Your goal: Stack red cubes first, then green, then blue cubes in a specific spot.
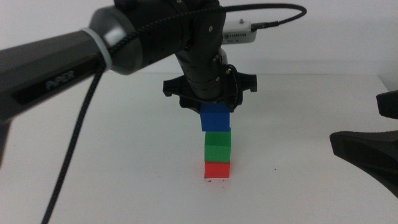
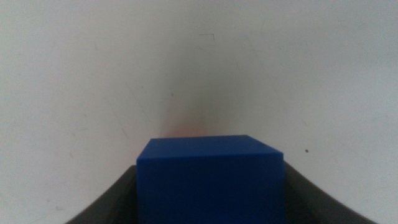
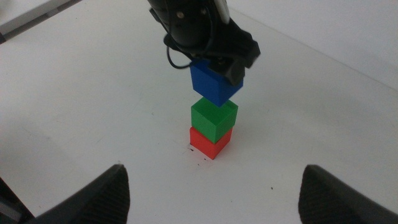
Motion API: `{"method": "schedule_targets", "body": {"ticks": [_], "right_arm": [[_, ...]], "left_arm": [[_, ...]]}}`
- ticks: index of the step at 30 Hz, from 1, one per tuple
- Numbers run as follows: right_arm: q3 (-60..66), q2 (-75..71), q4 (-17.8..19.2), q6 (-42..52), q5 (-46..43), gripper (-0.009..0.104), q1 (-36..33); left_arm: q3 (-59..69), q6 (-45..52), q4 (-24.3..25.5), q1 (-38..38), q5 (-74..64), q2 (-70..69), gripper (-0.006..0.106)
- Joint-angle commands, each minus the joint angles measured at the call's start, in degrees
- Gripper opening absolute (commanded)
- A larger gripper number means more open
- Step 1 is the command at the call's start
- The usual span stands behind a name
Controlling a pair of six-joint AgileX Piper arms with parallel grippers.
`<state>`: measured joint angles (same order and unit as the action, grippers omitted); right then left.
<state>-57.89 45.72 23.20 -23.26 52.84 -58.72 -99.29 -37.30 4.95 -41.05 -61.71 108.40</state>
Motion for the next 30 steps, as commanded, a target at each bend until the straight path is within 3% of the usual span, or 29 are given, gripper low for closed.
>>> {"method": "schedule_targets", "body": {"ticks": [1, 19, 30], "right_arm": [[0.2, -0.3, 0.4, 0.2, -0.2, 0.093, -0.1], [0.2, -0.3, 0.4, 0.2, -0.2, 0.093, -0.1], [0.2, -0.3, 0.5, 0.2, -0.2, 0.093, -0.1]], "left_arm": [[0.2, -0.5, -0.6, -0.1, 1.3, 0.8, -0.002], [0.3, 0.8, -2.4, -0.1, 2.7, 4.5, -0.002], [0.3, 1.0, -0.6, -0.1, 0.4, 5.4, -0.002]]}}
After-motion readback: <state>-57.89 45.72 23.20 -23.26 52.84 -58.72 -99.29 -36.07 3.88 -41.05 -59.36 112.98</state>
